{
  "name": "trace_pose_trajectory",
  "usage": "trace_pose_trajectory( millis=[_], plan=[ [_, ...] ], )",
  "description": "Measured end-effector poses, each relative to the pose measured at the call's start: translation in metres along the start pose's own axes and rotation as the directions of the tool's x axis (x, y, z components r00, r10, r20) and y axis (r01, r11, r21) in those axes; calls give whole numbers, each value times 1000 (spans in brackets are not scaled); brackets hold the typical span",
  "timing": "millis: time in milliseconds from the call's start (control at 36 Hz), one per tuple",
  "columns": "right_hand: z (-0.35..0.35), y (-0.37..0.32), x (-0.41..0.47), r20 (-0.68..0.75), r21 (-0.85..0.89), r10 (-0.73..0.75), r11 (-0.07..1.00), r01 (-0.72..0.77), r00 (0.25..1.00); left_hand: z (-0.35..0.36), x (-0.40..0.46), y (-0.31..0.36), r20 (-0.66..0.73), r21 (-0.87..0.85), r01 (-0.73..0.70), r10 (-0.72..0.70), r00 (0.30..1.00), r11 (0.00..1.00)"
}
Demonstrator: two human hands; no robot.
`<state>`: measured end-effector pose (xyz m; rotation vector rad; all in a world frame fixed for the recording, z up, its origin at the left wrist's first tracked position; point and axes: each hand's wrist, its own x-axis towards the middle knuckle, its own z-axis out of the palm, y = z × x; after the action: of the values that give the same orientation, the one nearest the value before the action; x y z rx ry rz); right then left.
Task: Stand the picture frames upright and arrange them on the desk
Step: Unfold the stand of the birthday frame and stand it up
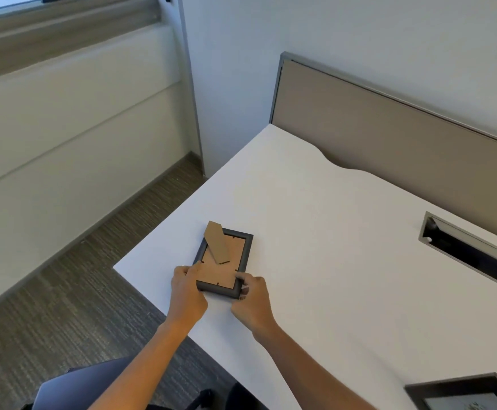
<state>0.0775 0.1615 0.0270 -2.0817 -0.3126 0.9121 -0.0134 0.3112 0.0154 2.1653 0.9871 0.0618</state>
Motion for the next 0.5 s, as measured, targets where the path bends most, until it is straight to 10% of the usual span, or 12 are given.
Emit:
trace_pose_trajectory(
  millis=[500],
  plan=[
    [-81,-31,-13,-244,-277,-514,850,449,822,-51,-6,57,-155,-108,-278,260,953,954]
  ],
)
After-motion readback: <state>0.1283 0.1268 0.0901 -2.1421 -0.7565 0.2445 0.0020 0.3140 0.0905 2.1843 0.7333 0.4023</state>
